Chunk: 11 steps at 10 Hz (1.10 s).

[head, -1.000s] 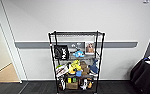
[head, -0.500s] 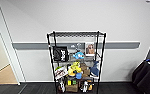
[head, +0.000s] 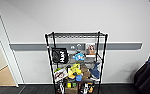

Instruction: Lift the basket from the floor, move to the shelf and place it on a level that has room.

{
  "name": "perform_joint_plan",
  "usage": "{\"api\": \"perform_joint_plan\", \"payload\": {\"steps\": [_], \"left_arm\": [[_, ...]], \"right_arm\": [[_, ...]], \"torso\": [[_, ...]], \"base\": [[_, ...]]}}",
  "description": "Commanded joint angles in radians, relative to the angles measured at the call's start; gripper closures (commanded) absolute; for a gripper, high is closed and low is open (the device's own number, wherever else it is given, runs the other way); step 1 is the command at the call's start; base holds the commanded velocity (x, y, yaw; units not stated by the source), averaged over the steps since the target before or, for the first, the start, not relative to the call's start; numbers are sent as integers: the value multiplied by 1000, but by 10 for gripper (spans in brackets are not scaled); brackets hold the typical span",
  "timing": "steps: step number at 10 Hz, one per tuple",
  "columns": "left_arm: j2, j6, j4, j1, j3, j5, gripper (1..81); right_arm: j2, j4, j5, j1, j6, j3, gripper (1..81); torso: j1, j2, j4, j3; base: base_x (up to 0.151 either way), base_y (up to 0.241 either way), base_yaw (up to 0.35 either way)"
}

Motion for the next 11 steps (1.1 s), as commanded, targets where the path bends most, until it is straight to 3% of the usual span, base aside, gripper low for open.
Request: {"api": "perform_joint_plan", "payload": {"steps": [1,11], "left_arm": [[-25,5,-10,-112,62,20,811],[-48,5,19,-58,105,-35,811]], "right_arm": [[-16,-2,-11,107,5,61,811],[-36,-32,10,48,4,107,811]], "torso": [[0,0,0,0],[0,0,0,0]], "base": [[113,0,0],[109,0,0]]}}
